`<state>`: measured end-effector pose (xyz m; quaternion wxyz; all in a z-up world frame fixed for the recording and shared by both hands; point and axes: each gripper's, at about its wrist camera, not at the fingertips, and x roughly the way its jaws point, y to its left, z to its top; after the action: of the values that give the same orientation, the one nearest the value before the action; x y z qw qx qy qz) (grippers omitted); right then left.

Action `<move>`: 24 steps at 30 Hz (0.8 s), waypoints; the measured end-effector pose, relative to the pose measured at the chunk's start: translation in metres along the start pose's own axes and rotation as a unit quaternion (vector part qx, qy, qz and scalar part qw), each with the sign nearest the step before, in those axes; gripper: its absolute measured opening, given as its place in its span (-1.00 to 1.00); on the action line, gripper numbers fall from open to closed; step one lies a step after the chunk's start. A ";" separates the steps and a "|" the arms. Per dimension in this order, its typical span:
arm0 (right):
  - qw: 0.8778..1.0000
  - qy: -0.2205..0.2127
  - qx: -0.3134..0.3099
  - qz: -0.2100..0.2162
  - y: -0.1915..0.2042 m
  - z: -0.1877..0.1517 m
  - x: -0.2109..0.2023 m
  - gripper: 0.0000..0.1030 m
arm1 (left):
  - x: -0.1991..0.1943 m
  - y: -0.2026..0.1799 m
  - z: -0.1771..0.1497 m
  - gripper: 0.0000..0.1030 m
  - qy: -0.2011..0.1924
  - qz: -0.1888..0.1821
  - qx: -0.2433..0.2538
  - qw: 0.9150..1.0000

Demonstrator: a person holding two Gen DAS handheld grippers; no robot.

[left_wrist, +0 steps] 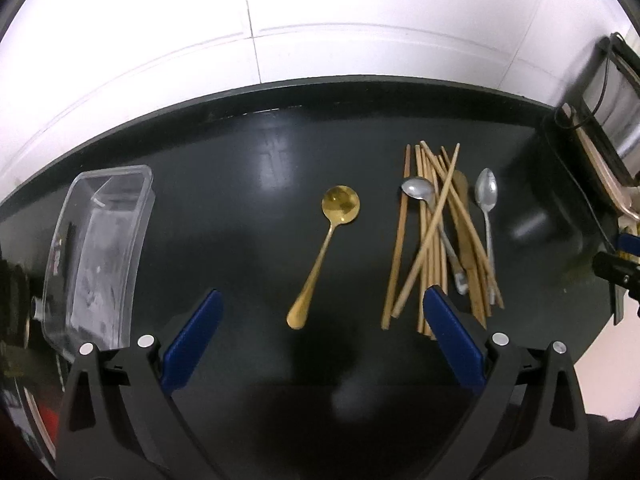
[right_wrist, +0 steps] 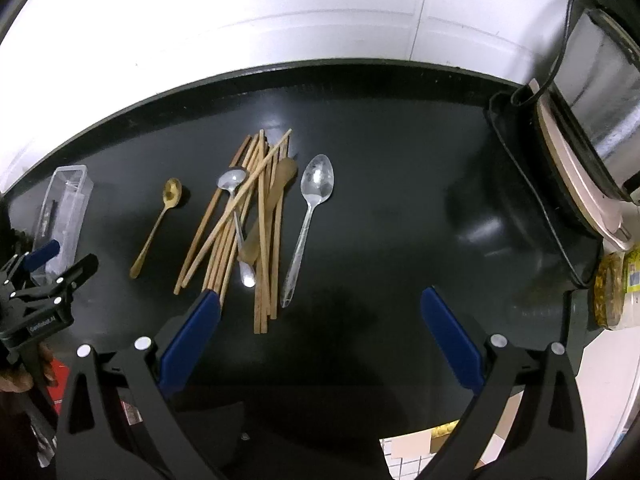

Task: Organize utensils
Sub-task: 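Grasp the gold spoon with the left tool while the right tool grasps a silver spoon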

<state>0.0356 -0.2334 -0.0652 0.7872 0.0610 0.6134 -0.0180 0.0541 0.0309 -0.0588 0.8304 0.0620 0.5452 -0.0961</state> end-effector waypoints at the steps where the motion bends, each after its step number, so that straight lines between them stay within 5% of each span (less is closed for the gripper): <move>1: 1.000 0.003 0.001 -0.002 0.000 0.002 0.004 0.89 | 0.009 0.001 0.003 0.88 0.008 0.005 0.012 1.000; 14: 0.994 0.090 0.022 -0.053 -0.009 0.050 0.113 0.89 | 0.120 0.015 0.031 0.88 0.113 -0.006 0.069 0.991; 19: 0.988 0.144 0.033 -0.056 -0.006 0.060 0.169 0.86 | 0.141 0.010 0.035 0.88 0.124 -0.012 0.099 0.987; 24: 0.986 0.152 0.052 -0.047 -0.008 0.069 0.190 0.84 | 0.155 0.007 0.036 0.88 0.120 -0.015 0.116 0.986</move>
<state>0.1487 -0.2407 -0.2333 0.6788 0.0747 0.7264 -0.0772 0.1484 0.0158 -0.1869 0.7447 0.1608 0.6270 -0.1626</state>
